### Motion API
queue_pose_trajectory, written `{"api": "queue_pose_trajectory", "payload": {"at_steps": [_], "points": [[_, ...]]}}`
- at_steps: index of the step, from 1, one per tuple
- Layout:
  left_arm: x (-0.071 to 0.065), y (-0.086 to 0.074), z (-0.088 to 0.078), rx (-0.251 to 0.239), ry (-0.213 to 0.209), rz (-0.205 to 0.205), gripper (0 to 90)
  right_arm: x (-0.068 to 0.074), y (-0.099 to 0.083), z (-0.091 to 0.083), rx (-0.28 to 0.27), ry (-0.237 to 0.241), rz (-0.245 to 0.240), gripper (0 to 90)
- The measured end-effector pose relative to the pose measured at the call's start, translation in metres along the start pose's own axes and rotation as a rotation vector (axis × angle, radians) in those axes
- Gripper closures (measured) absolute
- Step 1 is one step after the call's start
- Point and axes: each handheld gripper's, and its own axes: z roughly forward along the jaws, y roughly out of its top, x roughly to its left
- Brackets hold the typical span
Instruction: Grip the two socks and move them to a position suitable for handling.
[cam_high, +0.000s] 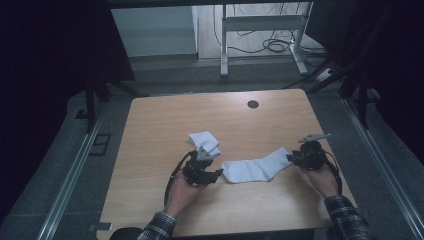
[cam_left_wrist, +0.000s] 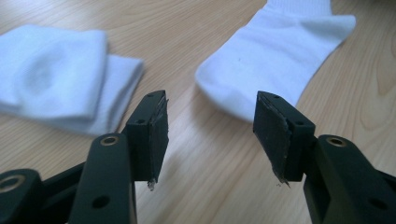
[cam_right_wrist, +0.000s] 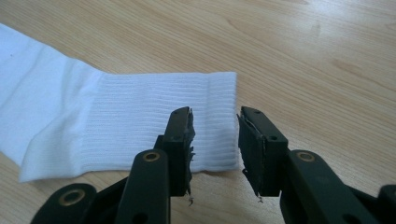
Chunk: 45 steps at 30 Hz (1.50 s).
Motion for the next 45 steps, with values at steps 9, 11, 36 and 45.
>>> {"api": "queue_pose_trajectory", "payload": {"at_steps": [9, 11, 36, 45], "points": [[-0.003, 0.005, 0.025, 0.003, 0.024, -0.027, 40.0, -0.001, -0.001, 0.003, -0.008, -0.012, -0.007, 58.6], [-0.003, 0.004, 0.029, 0.019, 0.041, -0.017, 40.3, -0.001, -0.001, 0.005, -0.009, -0.013, -0.008, 58.5], [0.005, -0.001, 0.025, 0.070, 0.029, -0.048, 84.9, 0.010, 0.000, 0.005, 0.058, 0.033, -0.019, 81.4], [0.007, -0.006, -0.011, 0.076, -0.005, -0.050, 82.9, 0.029, 0.000, -0.010, 0.029, 0.097, -0.056, 81.0]]}}
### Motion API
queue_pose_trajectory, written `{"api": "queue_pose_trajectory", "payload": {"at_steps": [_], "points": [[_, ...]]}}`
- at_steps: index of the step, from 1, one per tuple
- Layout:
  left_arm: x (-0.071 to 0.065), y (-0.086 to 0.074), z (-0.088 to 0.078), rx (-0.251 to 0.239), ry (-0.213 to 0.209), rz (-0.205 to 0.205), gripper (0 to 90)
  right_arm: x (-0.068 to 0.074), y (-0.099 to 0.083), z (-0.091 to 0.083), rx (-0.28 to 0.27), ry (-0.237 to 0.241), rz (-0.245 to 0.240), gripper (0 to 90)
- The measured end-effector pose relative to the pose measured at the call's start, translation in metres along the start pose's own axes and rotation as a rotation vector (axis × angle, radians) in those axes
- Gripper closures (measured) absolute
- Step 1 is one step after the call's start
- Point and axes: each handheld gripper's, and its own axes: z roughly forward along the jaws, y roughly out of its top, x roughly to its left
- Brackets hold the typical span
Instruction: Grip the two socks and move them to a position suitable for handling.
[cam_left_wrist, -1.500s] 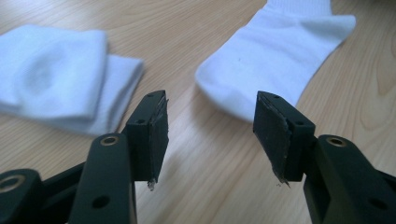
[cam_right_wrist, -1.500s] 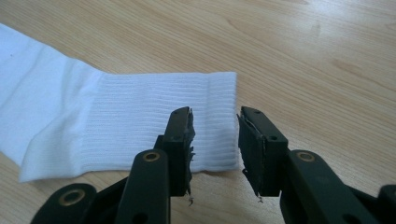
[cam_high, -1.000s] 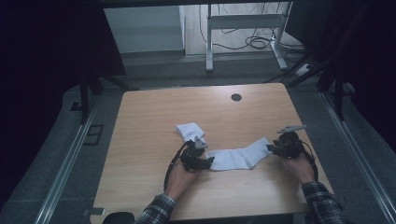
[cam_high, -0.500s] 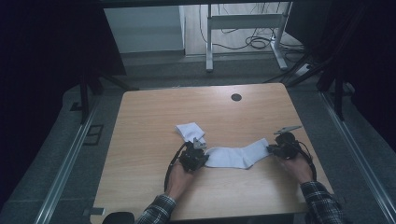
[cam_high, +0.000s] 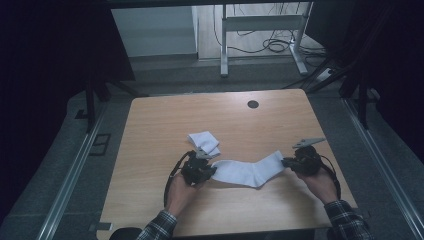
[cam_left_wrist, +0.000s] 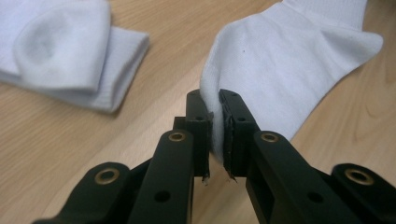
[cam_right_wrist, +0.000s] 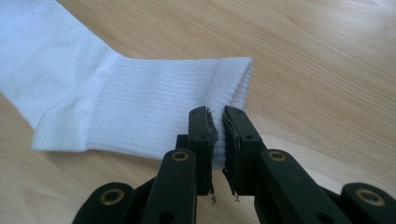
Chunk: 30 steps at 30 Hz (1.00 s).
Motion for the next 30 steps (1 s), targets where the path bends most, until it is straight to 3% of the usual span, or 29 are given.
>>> {"api": "queue_pose_trajectory", "payload": {"at_steps": [10, 17, 21, 23, 25, 28, 30], "points": [[0.008, -0.021, -0.028, 0.026, -0.005, -0.021, 81.2, 0.031, 0.002, -0.005, -0.018, 0.067, -0.070, 80.9], [0.006, -0.038, -0.037, 0.059, 0.006, -0.013, 81.0, 0.045, 0.001, 0.002, 0.026, 0.092, -0.102, 80.8], [0.010, -0.042, -0.029, 0.091, 0.009, -0.025, 78.5, 0.048, -0.001, 0.010, 0.069, 0.090, -0.113, 80.5], [0.011, -0.043, -0.024, 0.109, 0.022, -0.027, 74.9, 0.048, -0.003, 0.014, 0.097, 0.084, -0.119, 79.6], [0.012, -0.044, -0.022, 0.107, 0.047, -0.025, 66.0, 0.048, -0.003, 0.016, 0.105, 0.077, -0.130, 76.7], [0.015, -0.043, -0.026, 0.056, 0.069, -0.038, 52.9, 0.046, -0.002, 0.012, 0.069, 0.076, -0.120, 71.6], [0.017, -0.042, -0.030, 0.022, 0.057, -0.053, 47.3, 0.044, 0.000, 0.008, 0.039, 0.064, -0.114, 67.4]]}}
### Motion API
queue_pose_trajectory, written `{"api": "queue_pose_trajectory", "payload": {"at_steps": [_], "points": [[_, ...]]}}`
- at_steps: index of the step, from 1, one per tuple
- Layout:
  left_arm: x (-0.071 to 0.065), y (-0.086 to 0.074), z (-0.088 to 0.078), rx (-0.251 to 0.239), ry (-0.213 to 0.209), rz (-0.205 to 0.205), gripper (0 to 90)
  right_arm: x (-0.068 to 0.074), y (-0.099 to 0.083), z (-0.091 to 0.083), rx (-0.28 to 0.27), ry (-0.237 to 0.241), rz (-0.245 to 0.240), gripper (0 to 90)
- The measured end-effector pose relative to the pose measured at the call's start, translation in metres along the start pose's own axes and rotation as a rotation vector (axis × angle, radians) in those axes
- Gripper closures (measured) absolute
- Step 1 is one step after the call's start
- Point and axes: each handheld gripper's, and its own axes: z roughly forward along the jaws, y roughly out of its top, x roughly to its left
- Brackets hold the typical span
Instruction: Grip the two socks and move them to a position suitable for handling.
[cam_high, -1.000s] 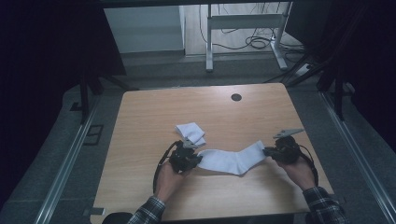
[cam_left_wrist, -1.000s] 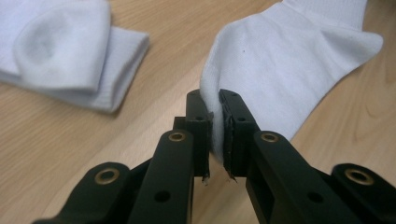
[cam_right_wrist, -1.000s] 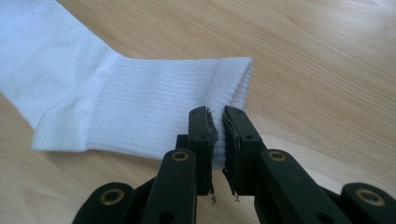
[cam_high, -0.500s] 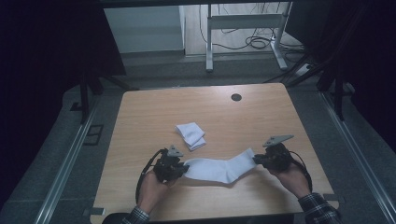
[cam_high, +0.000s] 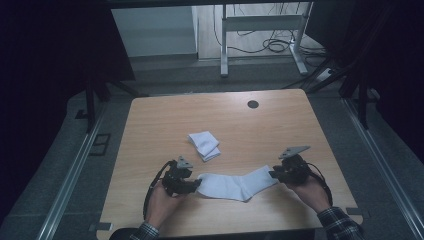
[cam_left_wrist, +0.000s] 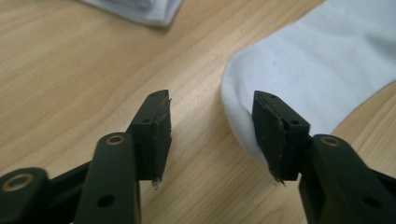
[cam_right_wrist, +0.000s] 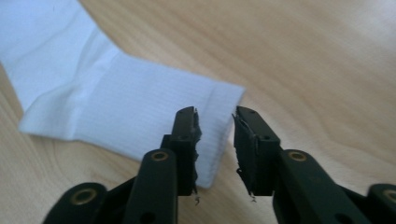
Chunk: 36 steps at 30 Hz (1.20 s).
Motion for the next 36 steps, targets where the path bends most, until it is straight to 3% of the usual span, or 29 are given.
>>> {"api": "queue_pose_trajectory", "payload": {"at_steps": [1, 5, 7, 14, 28, 36], "points": [[0.001, 0.000, -0.001, -0.007, 0.001, -0.005, 42.1, -0.002, 0.000, -0.002, -0.016, -0.008, 0.007, 64.7], [0.004, 0.002, -0.004, -0.023, 0.020, 0.002, 38.0, -0.007, 0.000, -0.005, -0.042, -0.039, 0.004, 57.1], [0.007, 0.003, -0.005, -0.036, 0.036, 0.011, 37.1, -0.010, -0.001, -0.004, -0.041, -0.065, -0.010, 52.9], [0.015, 0.016, -0.002, -0.083, 0.075, 0.039, 37.9, -0.020, -0.004, 0.000, -0.030, -0.088, -0.005, 47.5], [0.030, 0.048, 0.014, -0.101, 0.098, 0.036, 55.2, -0.040, -0.013, 0.006, -0.018, -0.116, 0.083, 44.0], [0.040, 0.075, 0.039, -0.111, 0.118, 0.032, 65.6, -0.040, -0.014, 0.009, 0.004, -0.113, 0.077, 41.2]]}}
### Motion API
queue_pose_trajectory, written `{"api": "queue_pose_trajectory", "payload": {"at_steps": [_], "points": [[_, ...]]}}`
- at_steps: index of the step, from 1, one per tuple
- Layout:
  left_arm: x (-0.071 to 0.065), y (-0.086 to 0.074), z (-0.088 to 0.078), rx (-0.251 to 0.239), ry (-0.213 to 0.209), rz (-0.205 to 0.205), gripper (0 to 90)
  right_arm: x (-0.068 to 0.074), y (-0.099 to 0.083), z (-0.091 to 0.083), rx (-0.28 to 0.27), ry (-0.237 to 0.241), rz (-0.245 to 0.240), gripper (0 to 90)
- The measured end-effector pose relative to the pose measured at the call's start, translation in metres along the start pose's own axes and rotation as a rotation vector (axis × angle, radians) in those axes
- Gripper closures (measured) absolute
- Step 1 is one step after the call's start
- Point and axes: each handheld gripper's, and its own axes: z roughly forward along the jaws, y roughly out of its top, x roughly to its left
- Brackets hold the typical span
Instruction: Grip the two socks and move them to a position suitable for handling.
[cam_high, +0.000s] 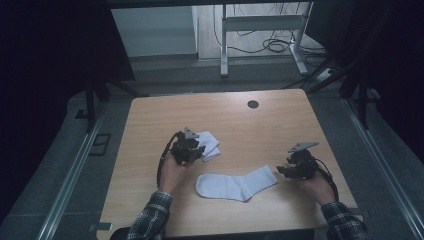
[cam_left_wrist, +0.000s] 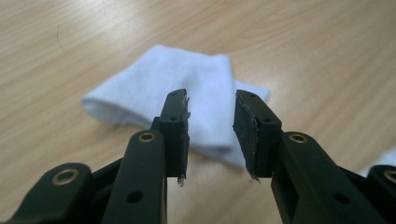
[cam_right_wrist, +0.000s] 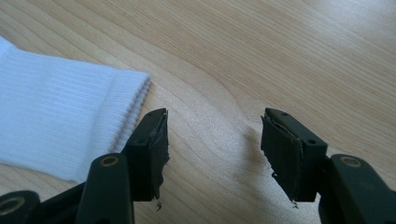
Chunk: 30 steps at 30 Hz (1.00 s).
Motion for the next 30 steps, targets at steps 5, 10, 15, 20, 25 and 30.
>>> {"api": "queue_pose_trajectory", "payload": {"at_steps": [5, 10, 15, 20, 25, 30], "points": [[0.005, 0.007, 0.020, 0.020, 0.041, -0.001, 65.5, 0.000, 0.000, 0.000, 0.000, 0.001, 0.001, 40.9], [0.007, 0.004, 0.035, 0.071, 0.059, 0.015, 61.6, -0.001, 0.000, 0.000, 0.000, 0.004, 0.001, 40.9], [0.012, -0.001, 0.043, 0.089, 0.052, -0.035, 75.0, 0.000, 0.000, 0.001, 0.003, 0.006, -0.007, 40.9], [0.014, 0.003, 0.035, 0.049, 0.014, -0.085, 85.8, 0.000, 0.000, 0.001, 0.004, 0.007, -0.009, 40.9], [0.014, 0.015, 0.016, -0.010, 0.009, -0.094, 85.8, 0.000, 0.000, 0.000, 0.002, 0.006, -0.008, 41.0], [0.020, 0.028, -0.007, -0.063, 0.011, -0.114, 85.7, -0.001, 0.000, -0.001, -0.002, 0.001, -0.009, 41.1]]}}
